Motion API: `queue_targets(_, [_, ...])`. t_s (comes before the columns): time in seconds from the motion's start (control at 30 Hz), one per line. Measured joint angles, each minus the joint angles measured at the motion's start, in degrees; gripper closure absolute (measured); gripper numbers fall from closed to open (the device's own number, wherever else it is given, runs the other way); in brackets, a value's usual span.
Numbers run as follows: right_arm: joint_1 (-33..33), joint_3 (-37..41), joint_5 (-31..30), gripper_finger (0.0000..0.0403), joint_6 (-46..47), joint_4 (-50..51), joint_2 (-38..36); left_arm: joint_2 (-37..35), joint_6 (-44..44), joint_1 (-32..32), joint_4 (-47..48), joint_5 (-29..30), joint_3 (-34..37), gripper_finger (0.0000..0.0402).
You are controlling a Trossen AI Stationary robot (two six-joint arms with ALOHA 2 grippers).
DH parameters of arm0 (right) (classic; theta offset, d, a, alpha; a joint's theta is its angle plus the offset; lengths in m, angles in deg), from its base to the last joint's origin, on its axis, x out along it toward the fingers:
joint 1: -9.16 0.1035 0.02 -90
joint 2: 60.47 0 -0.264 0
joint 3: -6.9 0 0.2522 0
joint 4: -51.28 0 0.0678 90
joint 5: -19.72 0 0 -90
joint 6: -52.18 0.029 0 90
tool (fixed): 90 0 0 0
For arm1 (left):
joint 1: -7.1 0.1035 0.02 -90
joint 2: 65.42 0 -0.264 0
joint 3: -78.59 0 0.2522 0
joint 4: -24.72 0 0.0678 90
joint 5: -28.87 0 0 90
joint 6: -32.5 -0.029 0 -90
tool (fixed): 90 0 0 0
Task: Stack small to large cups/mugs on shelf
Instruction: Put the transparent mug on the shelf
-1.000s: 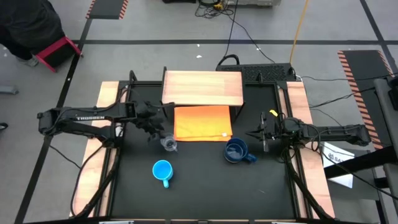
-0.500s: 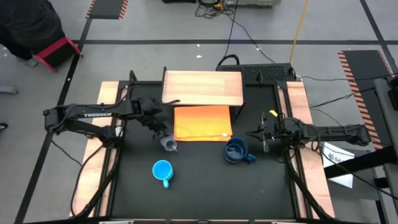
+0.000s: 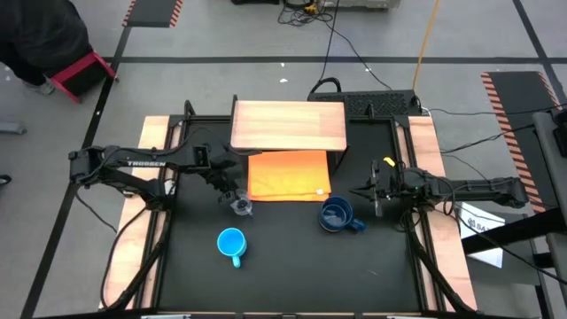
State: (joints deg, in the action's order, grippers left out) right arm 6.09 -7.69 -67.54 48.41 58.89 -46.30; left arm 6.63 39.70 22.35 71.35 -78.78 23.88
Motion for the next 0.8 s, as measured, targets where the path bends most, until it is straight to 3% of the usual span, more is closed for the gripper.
queue_targets(0.33, [0.01,0.02,0.0,0.0403,-0.08,0.0,0.0,0.0,-0.7,0.04,0.0,2.52,0.01,0.0169])
queue_targets(0.8, [0.02,0.02,0.0,0.0403,-0.09,0.02,0.0,0.0,-1.34,0.04,-0.11,2.61,0.02,0.0321])
